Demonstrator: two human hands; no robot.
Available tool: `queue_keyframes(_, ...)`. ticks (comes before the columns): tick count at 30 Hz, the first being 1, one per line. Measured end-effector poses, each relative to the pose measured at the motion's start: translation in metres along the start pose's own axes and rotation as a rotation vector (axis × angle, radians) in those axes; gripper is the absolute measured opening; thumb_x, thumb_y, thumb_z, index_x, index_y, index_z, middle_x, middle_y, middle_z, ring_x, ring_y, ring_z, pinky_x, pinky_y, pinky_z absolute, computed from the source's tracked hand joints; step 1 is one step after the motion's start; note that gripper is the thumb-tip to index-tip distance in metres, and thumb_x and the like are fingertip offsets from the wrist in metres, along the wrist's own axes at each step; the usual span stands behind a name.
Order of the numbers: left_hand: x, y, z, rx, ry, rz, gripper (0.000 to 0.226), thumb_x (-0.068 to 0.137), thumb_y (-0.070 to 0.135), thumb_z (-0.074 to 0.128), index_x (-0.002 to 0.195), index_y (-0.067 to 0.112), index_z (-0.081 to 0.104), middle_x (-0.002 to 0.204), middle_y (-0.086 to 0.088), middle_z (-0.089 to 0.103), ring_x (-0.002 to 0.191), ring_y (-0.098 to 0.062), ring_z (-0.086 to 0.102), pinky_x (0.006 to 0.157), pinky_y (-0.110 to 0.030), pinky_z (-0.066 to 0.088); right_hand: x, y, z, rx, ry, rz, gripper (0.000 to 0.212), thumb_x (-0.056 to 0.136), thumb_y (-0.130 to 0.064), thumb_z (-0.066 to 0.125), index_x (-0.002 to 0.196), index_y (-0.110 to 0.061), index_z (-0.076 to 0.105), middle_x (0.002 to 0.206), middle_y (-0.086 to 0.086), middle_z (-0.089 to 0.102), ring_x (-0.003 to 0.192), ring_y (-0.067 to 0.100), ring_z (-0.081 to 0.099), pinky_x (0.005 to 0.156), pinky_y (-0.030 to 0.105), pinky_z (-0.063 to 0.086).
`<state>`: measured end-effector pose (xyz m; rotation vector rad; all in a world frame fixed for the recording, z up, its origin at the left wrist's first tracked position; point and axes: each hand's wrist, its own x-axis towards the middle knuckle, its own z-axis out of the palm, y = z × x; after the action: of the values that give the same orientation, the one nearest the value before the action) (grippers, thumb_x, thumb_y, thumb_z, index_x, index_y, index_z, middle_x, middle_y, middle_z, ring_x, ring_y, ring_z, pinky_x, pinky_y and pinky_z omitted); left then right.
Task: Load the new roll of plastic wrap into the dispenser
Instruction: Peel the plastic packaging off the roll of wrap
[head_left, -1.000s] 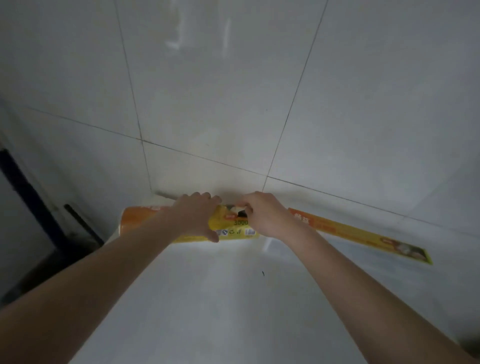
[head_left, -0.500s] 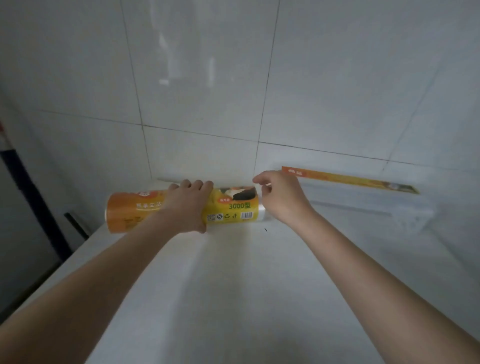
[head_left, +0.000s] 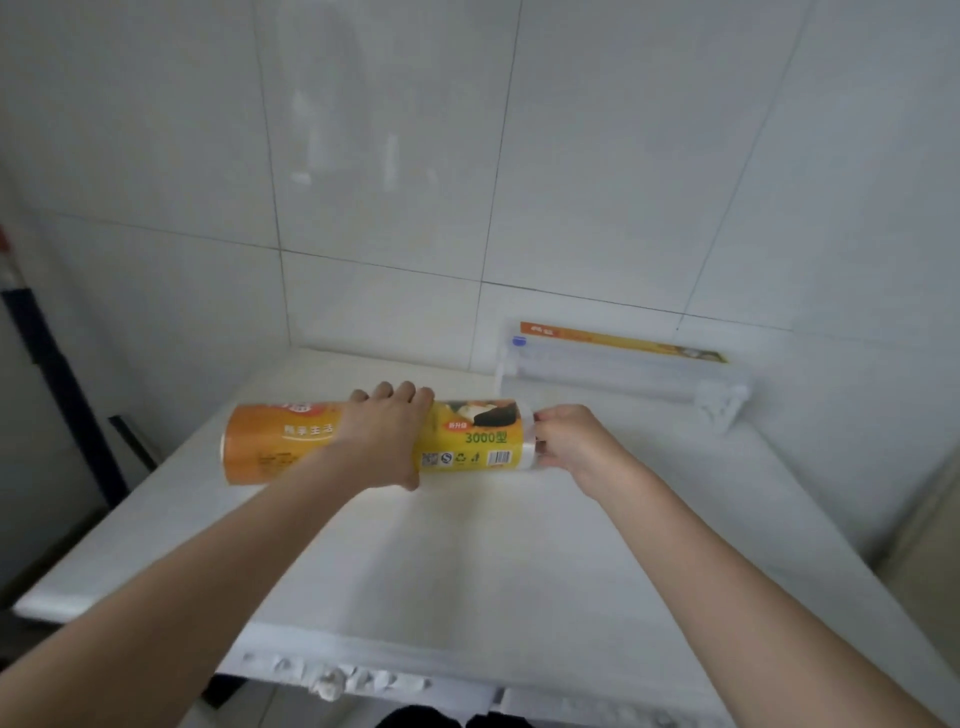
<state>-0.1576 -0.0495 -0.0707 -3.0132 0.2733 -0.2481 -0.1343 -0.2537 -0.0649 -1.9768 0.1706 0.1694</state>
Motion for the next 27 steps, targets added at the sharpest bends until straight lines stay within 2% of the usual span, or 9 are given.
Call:
queue_keyframes(3,-0.006,0.011,-0.003,-0.014,0.005,0.032,0.090,0.058,0.047,0.078,0.133,0.023,0.034,0.126,0.002,0.048,0.115,-0.022,0.048,0.092,-0.035,0.041,-0.008,0.006,-0.010,0.156,0.022,0.079,0.013,0.083,0.000,0.052,0.088,0.000,0.065,0.084,0.018,0.065,0.075,0.030,0.064,0.072,0.040,0.058)
queue_keyframes(5,-0.009,0.019,-0.006,-0.025,-0.003,0.053,0.090,0.059,0.047,0.078,0.134,0.023,0.033,0.126,0.002,0.047,0.115,-0.022,0.048,0.092,-0.035,0.041,-0.011,0.012,-0.017,0.196,0.048,0.089,0.011,0.086,-0.006,0.052,0.090,-0.002,0.061,0.077,0.013,0.062,0.064,0.026,0.061,0.053,0.027,0.051)
queue_keyframes(7,-0.010,0.028,-0.008,-0.031,-0.009,0.079,0.091,0.059,0.047,0.078,0.134,0.023,0.033,0.126,0.002,0.047,0.114,-0.022,0.048,0.092,-0.035,0.041,-0.014,0.018,-0.025,0.222,0.061,0.101,0.009,0.088,-0.012,0.051,0.084,-0.007,0.058,0.070,0.008,0.058,0.055,0.019,0.054,0.045,0.020,0.039)
queue_keyframes(9,-0.011,0.038,-0.010,-0.033,-0.012,0.108,0.091,0.058,0.047,0.078,0.134,0.023,0.033,0.125,0.002,0.047,0.114,-0.022,0.048,0.091,-0.035,0.041,-0.016,0.025,-0.034,0.284,0.048,0.128,0.019,0.092,-0.016,0.048,0.076,-0.012,0.055,0.067,0.006,0.057,0.053,0.018,0.050,0.045,0.021,0.035)
queue_keyframes(13,-0.010,0.058,-0.013,-0.041,-0.016,0.159,0.091,0.060,0.047,0.077,0.135,0.023,0.032,0.126,0.001,0.046,0.114,-0.022,0.047,0.093,-0.036,0.041,-0.024,0.034,-0.052,0.399,0.022,0.230,0.024,0.096,-0.017,0.043,0.075,-0.013,0.051,0.069,0.006,0.053,0.057,0.018,0.049,0.041,0.020,0.034)
queue_keyframes(17,-0.009,0.073,-0.016,-0.043,-0.020,0.197,0.091,0.061,0.047,0.077,0.136,0.023,0.030,0.128,0.001,0.045,0.116,-0.022,0.046,0.095,-0.036,0.040,-0.027,0.045,-0.069,0.461,-0.021,0.272,0.015,0.096,-0.018,0.042,0.092,-0.011,0.055,0.072,0.006,0.054,0.059,0.018,0.047,0.050,0.026,0.023)
queue_keyframes(21,-0.008,0.084,-0.016,-0.043,-0.010,0.233,0.092,0.061,0.047,0.077,0.136,0.023,0.029,0.128,0.001,0.045,0.115,-0.021,0.046,0.096,-0.036,0.039,-0.027,0.060,-0.080,0.529,-0.087,0.300,0.020,0.097,-0.023,0.039,0.104,-0.013,0.054,0.070,0.004,0.057,0.052,0.016,0.048,0.039,0.023,0.022)
queue_keyframes(24,-0.008,0.088,-0.014,-0.034,-0.001,0.241,0.092,0.062,0.046,0.077,0.137,0.024,0.028,0.129,0.001,0.043,0.117,-0.021,0.045,0.098,-0.036,0.038,-0.028,0.067,-0.083,0.604,-0.123,0.290,0.026,0.096,-0.022,0.037,0.096,-0.012,0.061,0.069,0.003,0.058,0.044,0.013,0.048,0.033,0.018,0.018)
queue_keyframes(27,-0.007,0.091,-0.013,-0.015,0.000,0.240,0.092,0.064,0.045,0.076,0.138,0.023,0.027,0.129,-0.001,0.042,0.118,-0.022,0.043,0.099,-0.037,0.037,-0.028,0.068,-0.083,0.626,-0.138,0.277,0.029,0.095,-0.019,0.037,0.092,-0.012,0.065,0.071,0.003,0.058,0.046,0.013,0.047,0.032,0.017,0.017)
